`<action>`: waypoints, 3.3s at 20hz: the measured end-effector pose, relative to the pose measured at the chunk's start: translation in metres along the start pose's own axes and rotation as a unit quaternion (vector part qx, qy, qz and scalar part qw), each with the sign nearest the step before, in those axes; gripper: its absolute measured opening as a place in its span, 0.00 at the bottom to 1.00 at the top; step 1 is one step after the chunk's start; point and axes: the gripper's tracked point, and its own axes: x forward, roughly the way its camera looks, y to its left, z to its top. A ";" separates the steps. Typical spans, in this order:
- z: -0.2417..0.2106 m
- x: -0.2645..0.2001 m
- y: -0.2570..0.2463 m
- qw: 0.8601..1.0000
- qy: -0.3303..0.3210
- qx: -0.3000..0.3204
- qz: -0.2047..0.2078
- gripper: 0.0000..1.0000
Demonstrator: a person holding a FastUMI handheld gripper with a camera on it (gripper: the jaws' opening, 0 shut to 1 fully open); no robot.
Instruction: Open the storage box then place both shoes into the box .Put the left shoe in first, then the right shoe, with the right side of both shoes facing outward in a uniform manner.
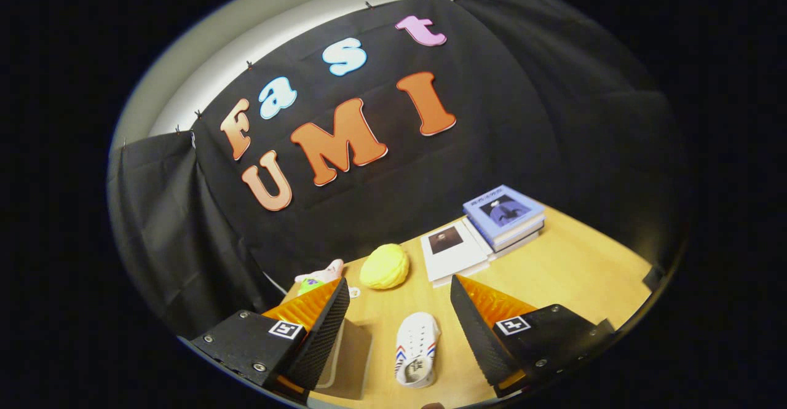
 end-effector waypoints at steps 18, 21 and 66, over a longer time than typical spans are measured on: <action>-0.181 0.053 0.094 0.877 0.290 0.279 0.261 0.98; -0.186 0.053 0.105 0.859 0.309 0.290 0.288 0.98; -0.148 0.037 0.363 0.892 0.299 0.138 0.308 0.03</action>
